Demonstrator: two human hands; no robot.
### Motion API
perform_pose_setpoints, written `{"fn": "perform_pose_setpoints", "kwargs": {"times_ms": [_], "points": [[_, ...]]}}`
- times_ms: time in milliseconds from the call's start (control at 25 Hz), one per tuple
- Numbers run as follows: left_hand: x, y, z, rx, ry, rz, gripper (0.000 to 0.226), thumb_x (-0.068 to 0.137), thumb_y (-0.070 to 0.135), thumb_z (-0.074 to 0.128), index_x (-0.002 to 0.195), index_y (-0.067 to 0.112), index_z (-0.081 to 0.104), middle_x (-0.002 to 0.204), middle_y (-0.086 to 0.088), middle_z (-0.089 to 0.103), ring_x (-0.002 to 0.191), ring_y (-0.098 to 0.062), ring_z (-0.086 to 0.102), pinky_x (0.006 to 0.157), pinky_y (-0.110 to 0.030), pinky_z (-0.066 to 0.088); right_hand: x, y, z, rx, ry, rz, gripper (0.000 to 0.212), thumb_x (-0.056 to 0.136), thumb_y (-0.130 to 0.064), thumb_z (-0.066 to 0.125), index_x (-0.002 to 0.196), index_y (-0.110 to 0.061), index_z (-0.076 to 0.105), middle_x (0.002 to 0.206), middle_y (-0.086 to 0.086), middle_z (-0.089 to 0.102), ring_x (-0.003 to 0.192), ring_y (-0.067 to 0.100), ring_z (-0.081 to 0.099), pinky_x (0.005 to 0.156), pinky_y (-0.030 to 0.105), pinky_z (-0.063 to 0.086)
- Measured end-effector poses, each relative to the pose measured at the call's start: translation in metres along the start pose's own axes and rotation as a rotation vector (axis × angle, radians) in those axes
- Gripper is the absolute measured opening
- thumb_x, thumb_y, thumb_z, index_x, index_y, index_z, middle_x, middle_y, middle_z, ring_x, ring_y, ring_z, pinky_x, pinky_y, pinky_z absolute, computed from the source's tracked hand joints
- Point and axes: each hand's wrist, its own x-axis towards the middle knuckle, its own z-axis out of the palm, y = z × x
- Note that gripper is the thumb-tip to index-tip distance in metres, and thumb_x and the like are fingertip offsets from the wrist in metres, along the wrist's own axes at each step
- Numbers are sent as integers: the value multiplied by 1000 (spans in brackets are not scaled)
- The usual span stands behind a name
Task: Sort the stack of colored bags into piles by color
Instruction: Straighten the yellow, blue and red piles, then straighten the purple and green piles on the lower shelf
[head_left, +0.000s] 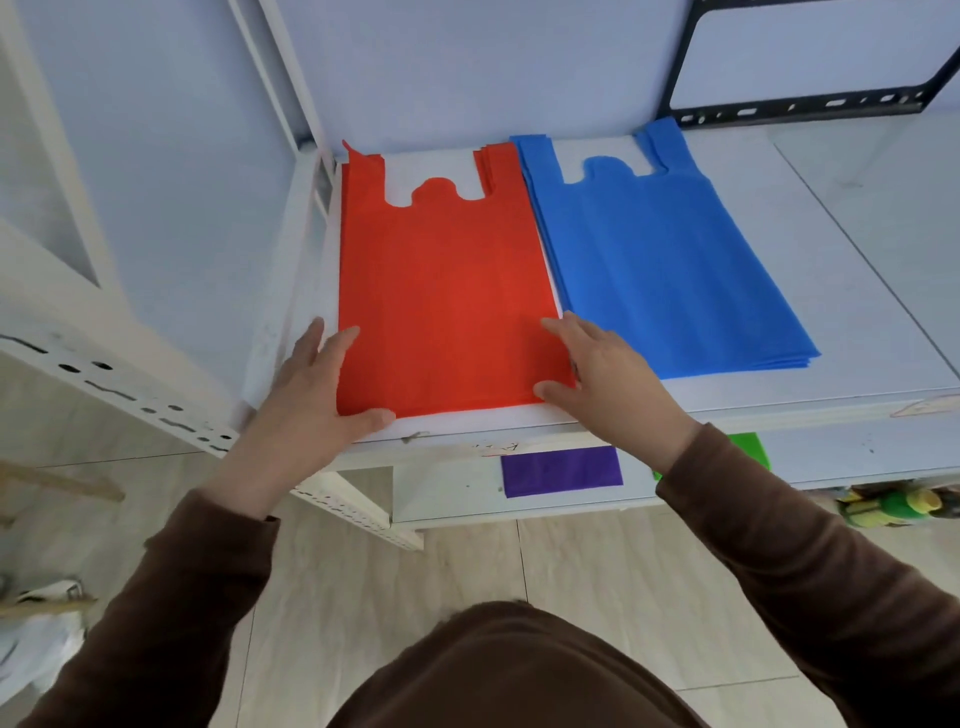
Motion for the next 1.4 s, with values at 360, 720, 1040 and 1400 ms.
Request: {"fn": "perform_pose_setpoints", "kwargs": {"times_ms": [360, 720, 1040, 1400], "points": [[0, -3, 5, 429, 80, 274, 50, 93, 32, 59, 141, 24, 50, 144, -4, 52, 135, -26, 39, 109, -41, 38, -2, 8, 8, -431, 45, -237, 36, 89, -31, 62, 122, -18, 62, 121, 3, 63, 106, 27, 50, 86, 40, 49], [-3, 5, 7, 428, 86, 257, 46, 96, 34, 54, 140, 23, 51, 144, -2, 52, 130, -23, 47, 102, -39, 41, 0, 8, 13, -474, 57, -269, 31, 93, -31, 56, 121, -19, 61, 119, 3, 65, 101, 26, 55, 87, 41, 47], [-35, 48, 30, 360, 275, 481, 42, 89, 23, 62, 131, 17, 56, 128, -4, 56, 114, -29, 48, 92, -43, 47, -50, 13, 2, -264, 348, -314, 30, 94, -33, 55, 120, -20, 63, 110, 0, 61, 96, 23, 53, 81, 37, 43], [-75, 98, 201, 291, 107, 538, 36, 92, 17, 57, 128, 18, 58, 121, 2, 59, 112, -20, 49, 93, -34, 46, -135, 162, 40, -57, 198, -307, 20, 95, -20, 53, 110, -17, 67, 94, 1, 64, 83, 24, 58, 66, 36, 47]]}}
